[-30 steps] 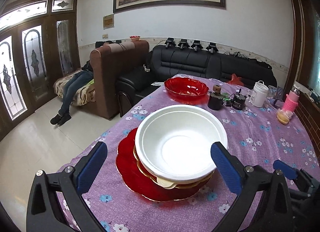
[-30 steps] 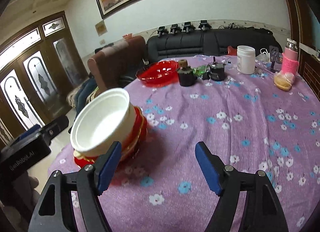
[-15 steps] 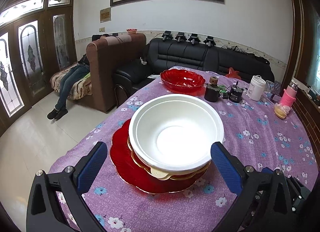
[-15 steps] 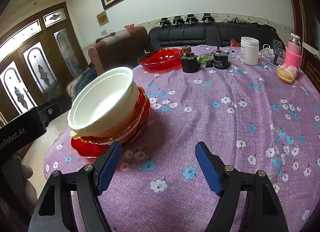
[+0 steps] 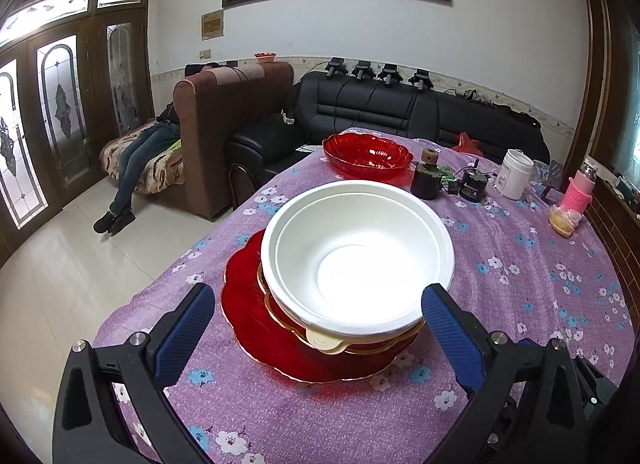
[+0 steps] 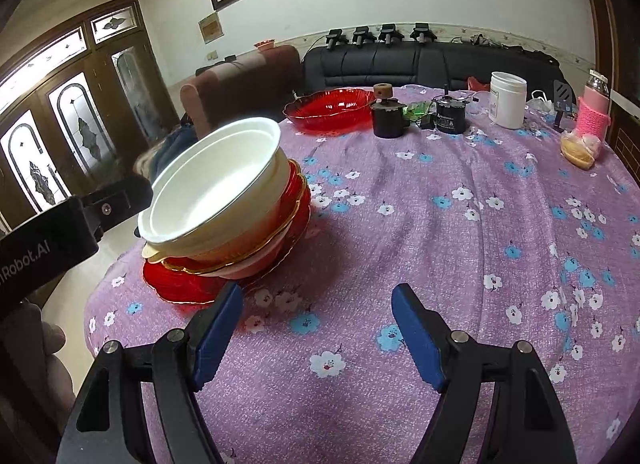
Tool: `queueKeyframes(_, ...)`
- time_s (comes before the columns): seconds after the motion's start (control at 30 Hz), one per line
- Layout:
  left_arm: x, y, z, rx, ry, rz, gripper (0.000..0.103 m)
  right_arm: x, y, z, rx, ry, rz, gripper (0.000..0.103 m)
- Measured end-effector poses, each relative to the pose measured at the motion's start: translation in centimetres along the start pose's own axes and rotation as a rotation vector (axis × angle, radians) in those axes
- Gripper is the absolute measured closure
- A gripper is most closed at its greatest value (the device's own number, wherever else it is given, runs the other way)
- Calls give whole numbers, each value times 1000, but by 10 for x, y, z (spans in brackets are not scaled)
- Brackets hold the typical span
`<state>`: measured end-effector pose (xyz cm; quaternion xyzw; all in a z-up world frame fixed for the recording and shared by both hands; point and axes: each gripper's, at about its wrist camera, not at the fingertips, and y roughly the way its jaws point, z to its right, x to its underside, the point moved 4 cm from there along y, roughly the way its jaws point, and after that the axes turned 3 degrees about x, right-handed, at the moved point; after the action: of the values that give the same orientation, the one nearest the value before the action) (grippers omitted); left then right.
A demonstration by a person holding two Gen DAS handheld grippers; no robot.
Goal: Organize plates and bowls
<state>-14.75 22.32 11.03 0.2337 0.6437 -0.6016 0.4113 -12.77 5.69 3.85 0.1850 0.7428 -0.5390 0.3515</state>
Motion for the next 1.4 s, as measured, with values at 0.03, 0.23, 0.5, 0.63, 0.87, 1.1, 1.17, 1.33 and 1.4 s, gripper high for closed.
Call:
queueKeyframes(0.03,0,0,0,0,0,0,0,0,0,0,0,-1,-1,22)
queueKeyframes(0.23,-1,0,0,0,-1,0,0,2,2,-2,1,-8,-8,21)
queueKeyframes(0.5,-1,-1,0,0,0,-1,0,4,1,-5,-2,-20,-11,21)
queueKeyframes(0.63,-2,-1,0,1,-1,-2,0,4,1,-6,-3,-20,-11,21)
queueKeyframes(0.87,0,-6,-2,-30,-2,47,0,4,1,-6,-2,-23,-10,21)
queueKeyframes(1.1,0,-54,-11,-33,-49,299,0,3,-1,-8,-3,-34,-1,21)
queueKeyframes(1.17,-1,-57,-12,-59,-65,295,0,3,-2,-10,-3,-39,2,21)
queueKeyframes(1.33,-3,-47,-7,-40,-25,226,0,2,-8,-14,-5,-62,15,21)
queueKeyframes(1.4,1,-40,-9,-16,-42,182,0,2,-11,-16,-3,-76,22,21)
